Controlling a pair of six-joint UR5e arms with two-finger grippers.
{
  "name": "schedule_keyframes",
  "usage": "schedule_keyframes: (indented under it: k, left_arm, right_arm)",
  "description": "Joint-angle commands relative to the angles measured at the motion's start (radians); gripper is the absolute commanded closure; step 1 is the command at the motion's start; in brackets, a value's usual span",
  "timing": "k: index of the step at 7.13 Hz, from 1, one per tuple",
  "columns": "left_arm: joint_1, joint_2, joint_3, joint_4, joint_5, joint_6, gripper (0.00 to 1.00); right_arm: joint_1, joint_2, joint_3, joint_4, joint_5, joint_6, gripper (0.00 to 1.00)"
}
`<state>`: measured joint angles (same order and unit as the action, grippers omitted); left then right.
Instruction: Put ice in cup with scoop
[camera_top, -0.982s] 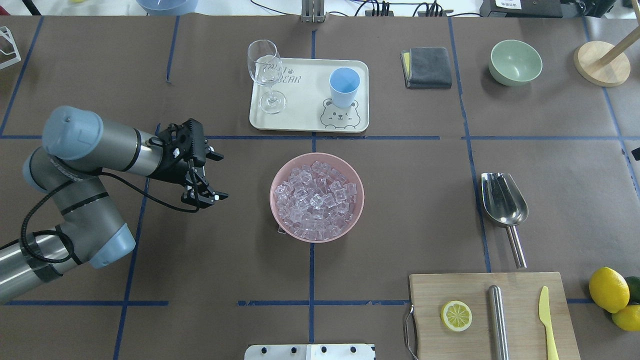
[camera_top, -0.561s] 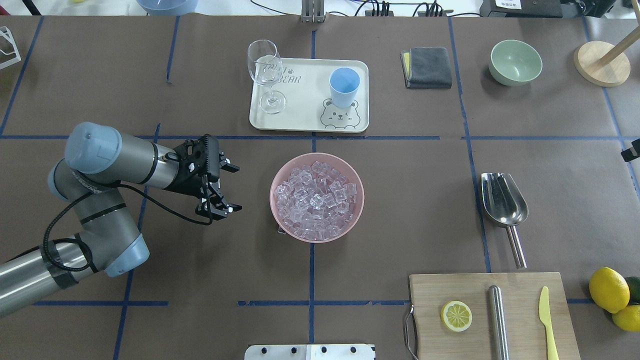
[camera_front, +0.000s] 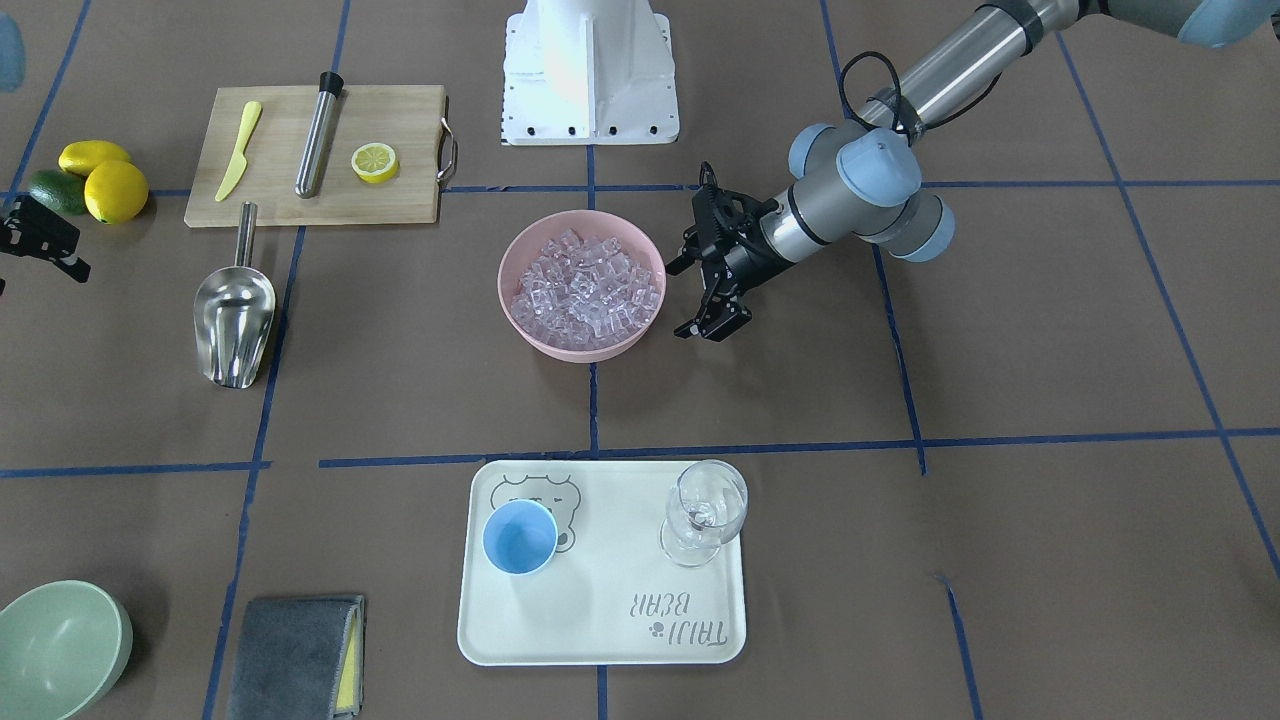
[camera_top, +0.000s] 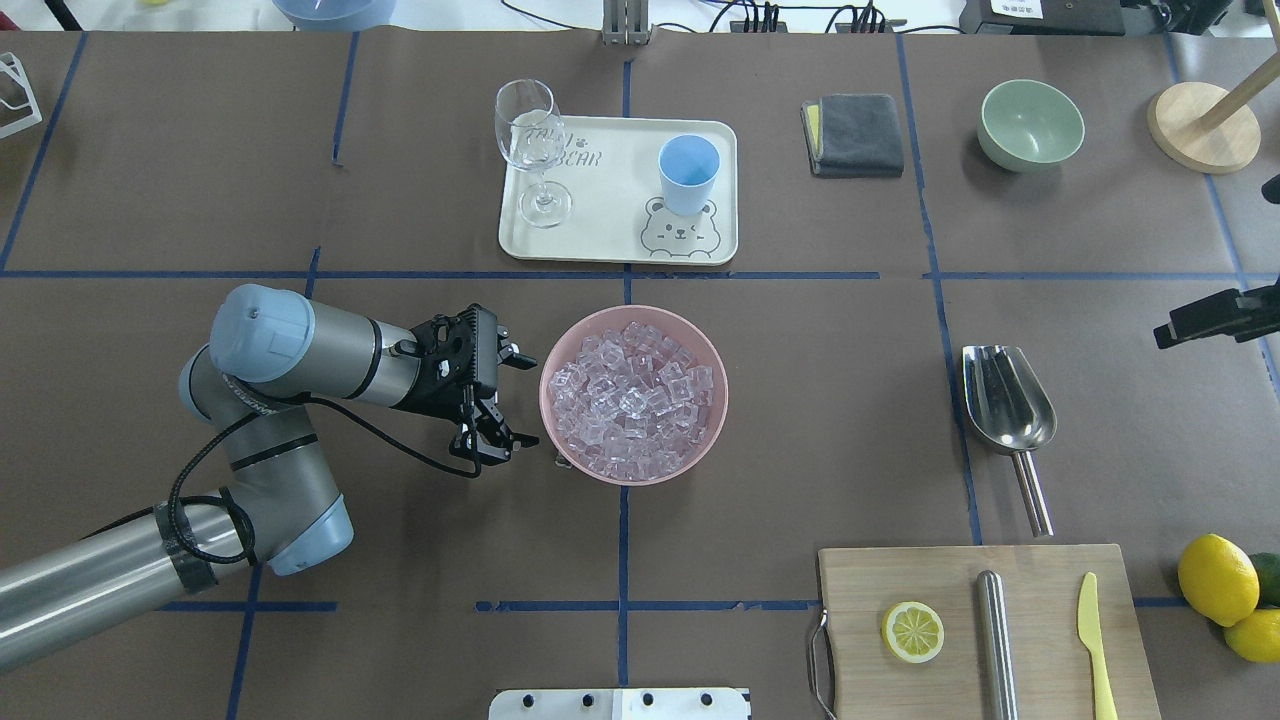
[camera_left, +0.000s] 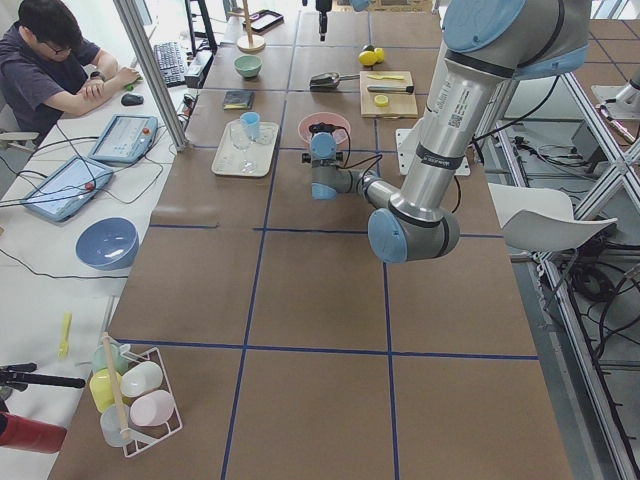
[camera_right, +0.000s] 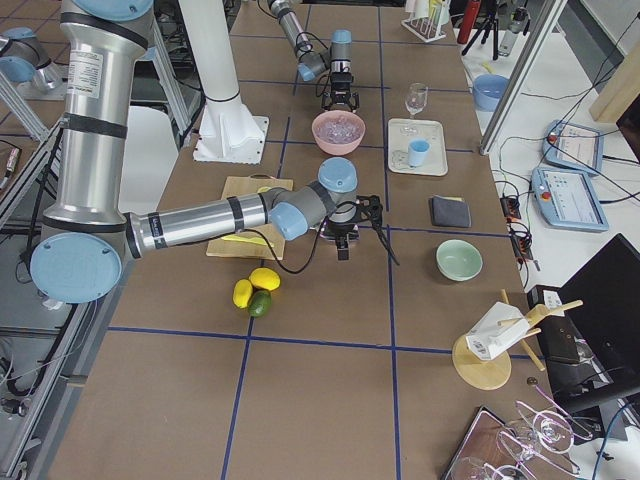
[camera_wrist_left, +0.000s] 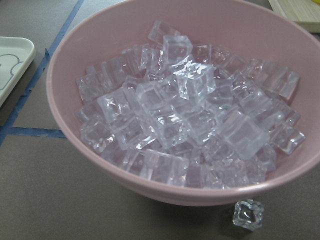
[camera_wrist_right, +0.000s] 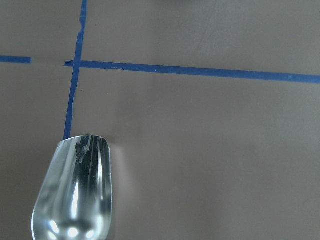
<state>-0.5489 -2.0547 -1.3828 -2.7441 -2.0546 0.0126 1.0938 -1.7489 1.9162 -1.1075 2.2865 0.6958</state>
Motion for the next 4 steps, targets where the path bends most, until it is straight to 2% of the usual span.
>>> schedule_keyframes:
  k: [1, 3, 4]
  left_arm:
    - [0.001, -0.004, 0.001, -0.003, 0.001, -0.003, 0.0]
    - [0.001, -0.01, 0.001, -0.003, 0.001, -0.005, 0.0]
    - [0.001, -0.009, 0.001, -0.005, 0.001, -0.005, 0.0]
  right_arm:
    - [-0.127, -0.053, 0.036, 0.13, -0.06, 0.227, 0.0]
    - [-0.335, -0.104, 0.131, 0.129, -0.238, 0.391, 0.0]
    - [-0.413, -0.101, 0.136, 0.124, -0.29, 0.419, 0.0]
